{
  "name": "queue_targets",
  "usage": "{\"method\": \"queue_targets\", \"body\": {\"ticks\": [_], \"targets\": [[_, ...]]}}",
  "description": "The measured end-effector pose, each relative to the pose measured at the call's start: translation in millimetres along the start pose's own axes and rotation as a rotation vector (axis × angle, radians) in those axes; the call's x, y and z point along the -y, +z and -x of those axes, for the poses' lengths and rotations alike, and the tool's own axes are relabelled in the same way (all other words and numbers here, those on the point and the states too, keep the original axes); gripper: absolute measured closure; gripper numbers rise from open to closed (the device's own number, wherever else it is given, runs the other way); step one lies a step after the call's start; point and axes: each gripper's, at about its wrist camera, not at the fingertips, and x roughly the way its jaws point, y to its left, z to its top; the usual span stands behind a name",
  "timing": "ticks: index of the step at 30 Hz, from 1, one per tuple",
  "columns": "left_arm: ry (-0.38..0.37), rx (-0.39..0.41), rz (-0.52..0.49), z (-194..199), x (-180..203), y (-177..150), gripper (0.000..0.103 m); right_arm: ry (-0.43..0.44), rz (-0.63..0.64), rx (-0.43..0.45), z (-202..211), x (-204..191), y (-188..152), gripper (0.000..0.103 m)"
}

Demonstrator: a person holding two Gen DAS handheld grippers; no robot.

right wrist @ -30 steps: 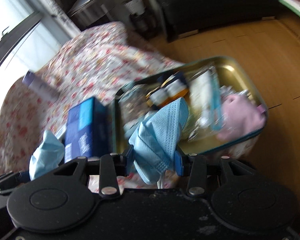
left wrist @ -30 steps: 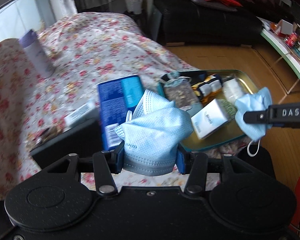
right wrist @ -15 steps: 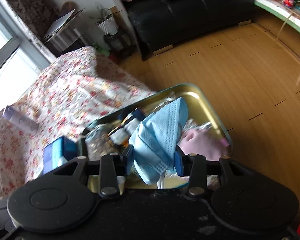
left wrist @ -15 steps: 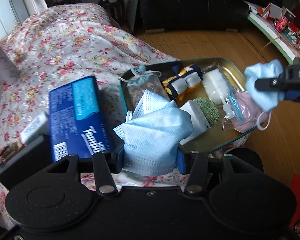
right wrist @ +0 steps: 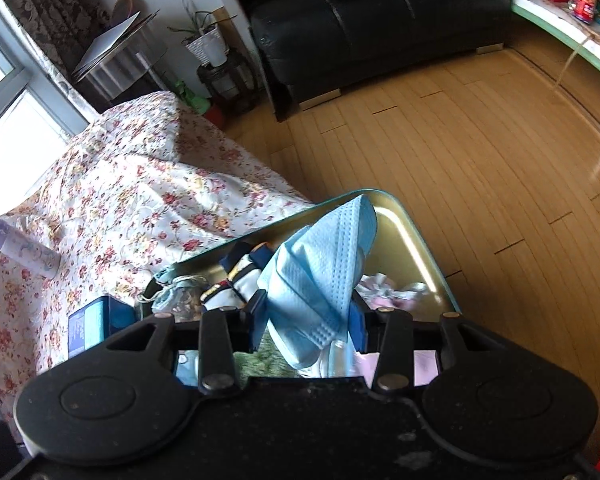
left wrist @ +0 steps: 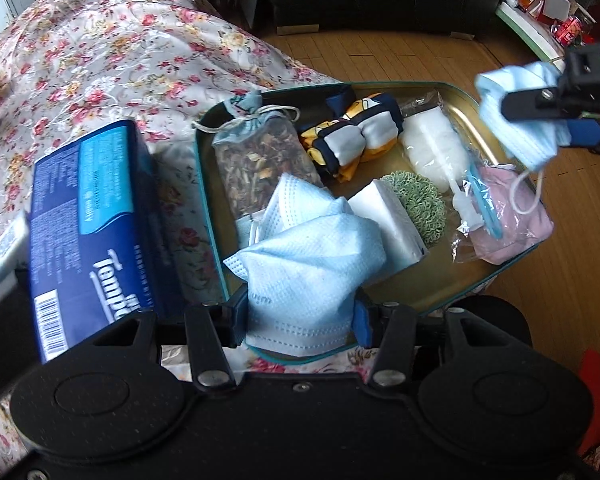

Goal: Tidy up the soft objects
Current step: 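Open the left tool over the tray while the right releases its mask in, then move both open tools back over the bed toward the remaining items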

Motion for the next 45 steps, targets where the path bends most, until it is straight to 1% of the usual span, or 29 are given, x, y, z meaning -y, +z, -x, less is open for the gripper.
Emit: {"method": "queue_targets", "body": {"ticks": [5,7,8,10,11,12,13,17,22,32,40,45], "targets": [[-0.038,-0.006,0.009,-7.3,5.3,5.2,0.054,0.016,0.027,-0.013,-11.9,-15.5,3.2,0.062],[-0.038,-0.002,0.004,-7.8,7.4,4.1,0.053,0.023,0.032,-0.019,-17.0,-20.5,4.3,0.062],[-0.028,0.001,-0.001,-7.8,8.0,2.3,0.052,0.027,0.034,-0.022,-19.2,-22.2,4.7,0.06],[-0.004,0.009,-0.005,-6.5,6.0,-1.1,0.036,0.029,0.042,-0.021,-21.6,-25.6,4.7,0.059],[0.004,0.017,-0.001,-4.7,3.7,-2.5,0.034,0.026,0.046,-0.017,-22.4,-27.1,4.6,0.053],[-0.003,0.027,0.003,-2.2,1.1,-4.2,0.033,0.023,0.049,-0.014,-22.8,-27.9,4.4,0.05],[-0.011,0.028,0.009,-0.3,-0.6,-4.5,0.032,0.022,0.049,-0.012,-22.7,-28.0,4.7,0.05],[0.005,0.041,0.017,5.5,-3.5,-5.8,0.032,0.017,0.039,-0.017,-22.3,-26.1,3.8,0.05],[-0.015,0.033,0.034,6.5,-6.5,-8.7,0.032,0.001,0.019,-0.012,-14.9,-19.1,0.3,0.05],[-0.017,0.046,0.046,20.6,-15.4,-21.2,0.032,-0.032,-0.01,-0.01,3.9,-10.0,-14.5,0.049],[0.025,0.053,0.075,35.9,-33.1,-40.8,0.032,-0.031,0.028,-0.04,12.1,-24.6,-40.2,0.048],[0.05,0.057,0.12,45.7,-50.1,-57.6,0.031,-0.022,0.066,-0.068,14.3,-42.1,-58.8,0.047]]}}
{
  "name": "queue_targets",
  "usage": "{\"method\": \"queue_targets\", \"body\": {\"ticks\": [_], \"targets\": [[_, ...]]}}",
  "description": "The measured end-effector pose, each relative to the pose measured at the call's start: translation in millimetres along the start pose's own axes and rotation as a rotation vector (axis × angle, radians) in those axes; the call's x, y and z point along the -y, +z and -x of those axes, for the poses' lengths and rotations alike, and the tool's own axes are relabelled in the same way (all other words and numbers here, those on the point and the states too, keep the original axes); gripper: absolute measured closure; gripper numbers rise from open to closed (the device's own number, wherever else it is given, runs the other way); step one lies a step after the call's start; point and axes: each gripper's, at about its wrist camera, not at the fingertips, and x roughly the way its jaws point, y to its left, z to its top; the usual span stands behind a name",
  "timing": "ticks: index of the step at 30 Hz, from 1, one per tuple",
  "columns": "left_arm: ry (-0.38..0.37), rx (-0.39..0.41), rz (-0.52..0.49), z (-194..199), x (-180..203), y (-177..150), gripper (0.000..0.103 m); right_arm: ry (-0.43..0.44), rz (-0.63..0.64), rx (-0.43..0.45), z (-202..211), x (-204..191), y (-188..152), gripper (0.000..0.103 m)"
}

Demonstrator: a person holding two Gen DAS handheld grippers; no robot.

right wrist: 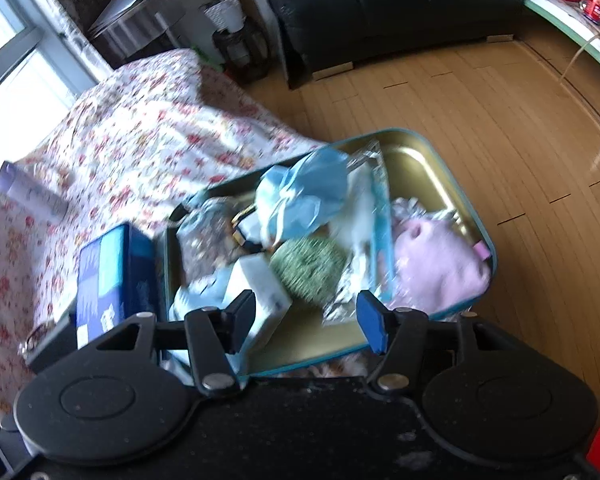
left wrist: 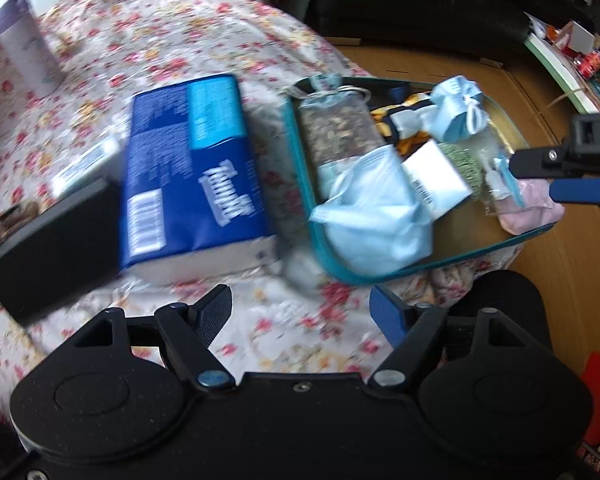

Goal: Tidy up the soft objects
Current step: 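Move both open tools back over the bed toward the remaining items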

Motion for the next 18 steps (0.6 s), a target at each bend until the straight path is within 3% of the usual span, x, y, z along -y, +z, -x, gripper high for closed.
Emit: {"method": "queue_targets", "body": {"ticks": [10,18], "targets": [[0.068,0.027,0.113,20.6,-55.6,-26.3,0.031,0.03,0.115,-0.057,-3.7,-54.0,-32.4,0.045],[0.15,0.078,0.228,39.2,-119.1,-28.2,0.031,0.063,0.233,-0.098,-6.9,-109.6,-54.9,0.044]]}}
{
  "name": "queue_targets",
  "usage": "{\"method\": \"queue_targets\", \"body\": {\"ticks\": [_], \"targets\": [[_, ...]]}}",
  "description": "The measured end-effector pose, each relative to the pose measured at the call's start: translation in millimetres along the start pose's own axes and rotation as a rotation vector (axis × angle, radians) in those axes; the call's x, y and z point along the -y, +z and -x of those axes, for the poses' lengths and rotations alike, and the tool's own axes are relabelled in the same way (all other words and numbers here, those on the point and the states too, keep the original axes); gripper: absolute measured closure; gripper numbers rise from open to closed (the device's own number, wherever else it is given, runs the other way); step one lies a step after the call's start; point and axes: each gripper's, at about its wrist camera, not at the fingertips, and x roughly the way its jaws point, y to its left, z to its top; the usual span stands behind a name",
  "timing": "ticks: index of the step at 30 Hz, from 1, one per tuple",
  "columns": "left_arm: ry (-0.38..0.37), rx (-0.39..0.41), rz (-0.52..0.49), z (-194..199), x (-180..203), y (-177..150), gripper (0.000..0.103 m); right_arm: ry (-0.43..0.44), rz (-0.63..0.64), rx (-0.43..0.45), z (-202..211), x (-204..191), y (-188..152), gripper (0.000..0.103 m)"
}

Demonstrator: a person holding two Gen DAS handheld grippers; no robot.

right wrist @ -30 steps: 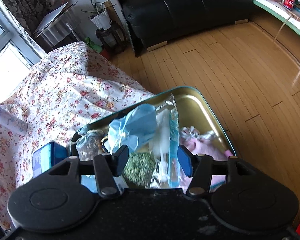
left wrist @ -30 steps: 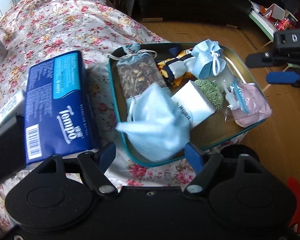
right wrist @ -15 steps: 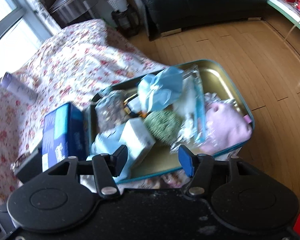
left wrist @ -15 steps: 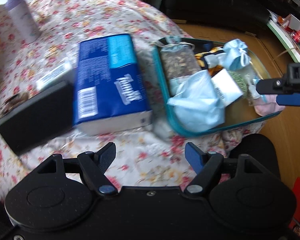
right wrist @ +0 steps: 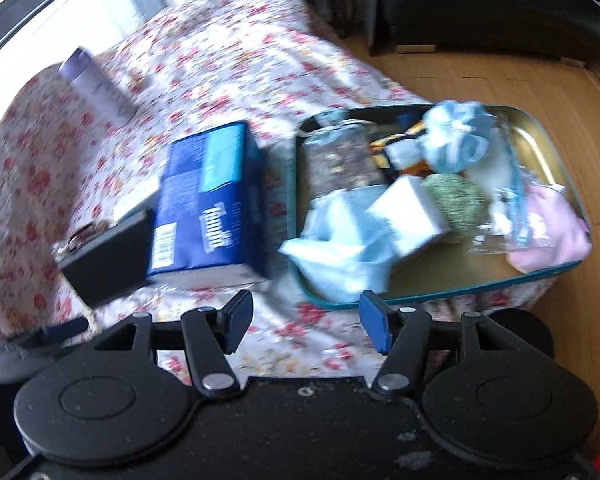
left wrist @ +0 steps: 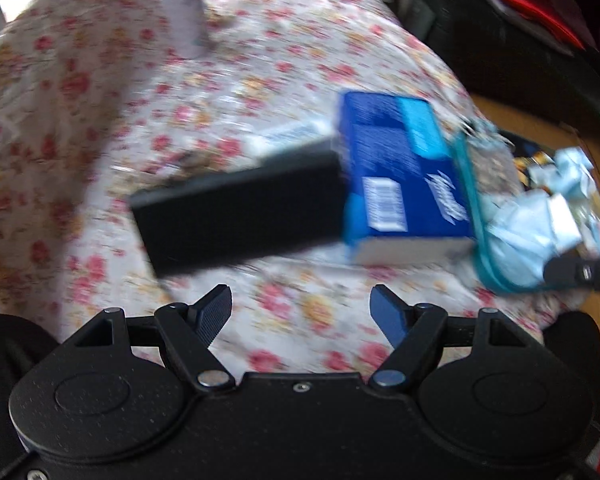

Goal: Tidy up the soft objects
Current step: 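Move both open tools back over the bed toward the remaining items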

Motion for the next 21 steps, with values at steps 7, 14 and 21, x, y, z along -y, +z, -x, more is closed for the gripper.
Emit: {"method": "queue_targets", "body": {"ticks": [7,14,21], "targets": [[0.074,0.059,0.08,3.7,-52.5,29.0,0.019,0.026,0.097,-0.015,-2.0,-46.7,0.3,0.043],[0.154,0.081,0.14,-6.0,-99.6,67.2,0.017,0.04,0.158,-0.023,-8.4,-79.3,10.1,0.043],[0.16,0.064,0.129,-23.4,-112.8,89.4,0.017,0.039,0.208,-0.03,-22.4,-103.8,23.5,0.042]]}}
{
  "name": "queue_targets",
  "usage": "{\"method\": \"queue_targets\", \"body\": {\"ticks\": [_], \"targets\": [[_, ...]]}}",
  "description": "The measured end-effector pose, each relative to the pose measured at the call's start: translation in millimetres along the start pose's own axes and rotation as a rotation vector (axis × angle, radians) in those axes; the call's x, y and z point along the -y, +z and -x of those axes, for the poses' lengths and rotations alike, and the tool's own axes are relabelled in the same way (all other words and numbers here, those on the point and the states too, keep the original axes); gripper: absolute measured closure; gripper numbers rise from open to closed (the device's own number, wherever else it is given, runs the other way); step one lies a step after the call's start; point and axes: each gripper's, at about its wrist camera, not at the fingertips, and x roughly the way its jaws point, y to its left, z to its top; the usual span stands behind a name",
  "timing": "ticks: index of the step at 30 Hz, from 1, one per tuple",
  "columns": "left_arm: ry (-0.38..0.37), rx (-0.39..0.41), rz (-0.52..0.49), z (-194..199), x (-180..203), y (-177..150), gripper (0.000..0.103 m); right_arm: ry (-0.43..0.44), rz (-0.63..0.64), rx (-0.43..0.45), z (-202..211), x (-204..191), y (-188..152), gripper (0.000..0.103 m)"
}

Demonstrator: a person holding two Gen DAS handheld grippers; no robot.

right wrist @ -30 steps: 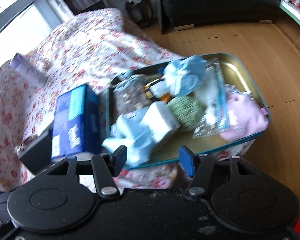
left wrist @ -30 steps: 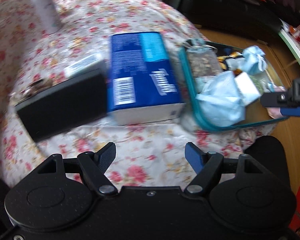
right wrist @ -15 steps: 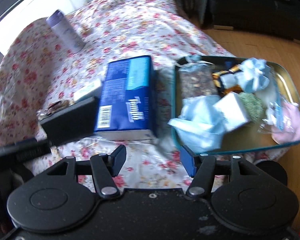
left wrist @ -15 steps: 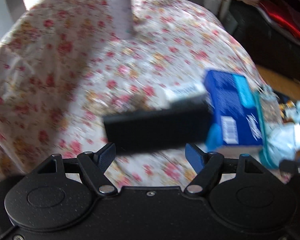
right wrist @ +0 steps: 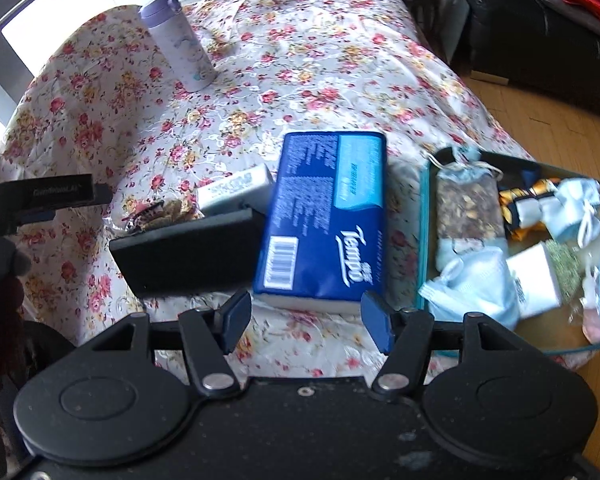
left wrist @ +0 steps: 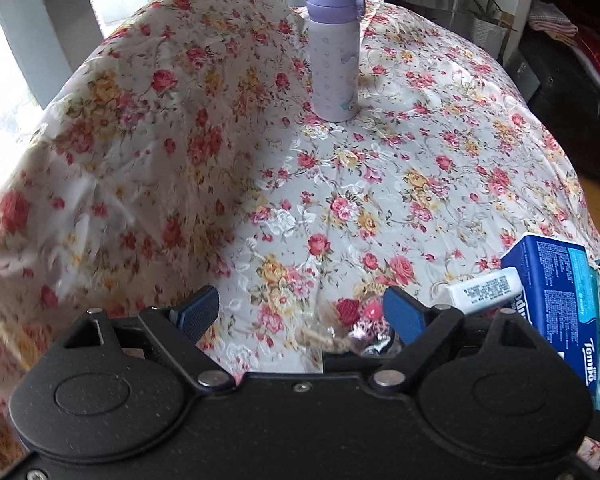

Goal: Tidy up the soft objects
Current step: 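Move both open tools back over the bed toward the remaining items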

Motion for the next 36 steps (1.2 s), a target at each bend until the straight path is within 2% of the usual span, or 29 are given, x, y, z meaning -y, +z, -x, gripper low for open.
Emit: {"method": "queue_targets", "body": {"ticks": [8,12,14,18,22,27,31,36], "targets": [[-0.027,-0.023,-0.099,-17.8,19.9,-2.0,0.016,0.002,0.05,-0.005,-18.9,-17.9,24.2,0.042],[0.014,-0.048,-0.138,-34.2,28.1,-3.4,0.015,0.003,0.063,-0.009,-26.2,-23.9,34.2,0.042],[0.033,-0.051,-0.156,-39.2,27.8,-3.5,0.01,0.002,0.07,-0.01,-29.0,-26.5,37.6,0.042],[0.074,-0.05,-0.12,-41.9,13.0,-0.6,0.008,-0.008,0.082,-0.011,-35.5,-30.7,46.3,0.042],[0.159,-0.064,-0.067,-52.2,-10.6,1.6,0.009,-0.023,0.095,-0.011,-42.8,-36.5,56.8,0.042],[0.164,-0.042,0.028,-52.5,-32.6,7.4,0.009,-0.051,0.114,-0.009,-52.8,-45.6,72.0,0.042],[0.215,-0.017,0.052,-58.9,-39.9,7.5,0.01,-0.092,0.142,-0.012,-62.9,-51.9,83.6,0.042],[0.23,0.013,0.06,-63.2,-44.7,10.4,0.01,-0.145,0.193,-0.032,-77.7,-60.6,90.0,0.041]]}}
